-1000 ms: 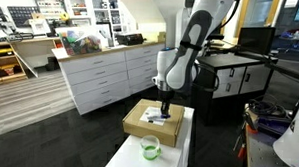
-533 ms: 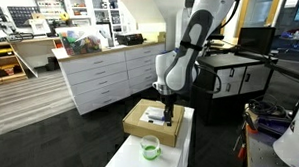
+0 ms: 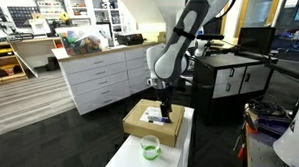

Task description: Put the marker on the box

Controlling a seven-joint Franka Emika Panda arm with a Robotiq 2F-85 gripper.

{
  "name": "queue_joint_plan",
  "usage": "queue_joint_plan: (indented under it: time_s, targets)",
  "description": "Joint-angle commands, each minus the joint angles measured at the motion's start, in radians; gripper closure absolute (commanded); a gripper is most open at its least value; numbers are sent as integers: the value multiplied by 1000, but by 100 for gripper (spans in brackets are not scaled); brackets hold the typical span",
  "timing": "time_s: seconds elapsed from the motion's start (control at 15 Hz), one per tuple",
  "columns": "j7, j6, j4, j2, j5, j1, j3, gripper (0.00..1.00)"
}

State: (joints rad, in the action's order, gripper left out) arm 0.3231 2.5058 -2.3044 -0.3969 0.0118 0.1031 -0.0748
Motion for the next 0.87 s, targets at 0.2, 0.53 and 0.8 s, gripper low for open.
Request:
queue_joint_plan:
  time_s: [0.2, 0.53, 0.8]
  targets:
    - [14, -19, 24, 0, -9, -6, 5, 0]
    - [15, -19, 24, 0, -9, -6, 5, 0]
    - [15, -19, 24, 0, -9, -6, 5, 0]
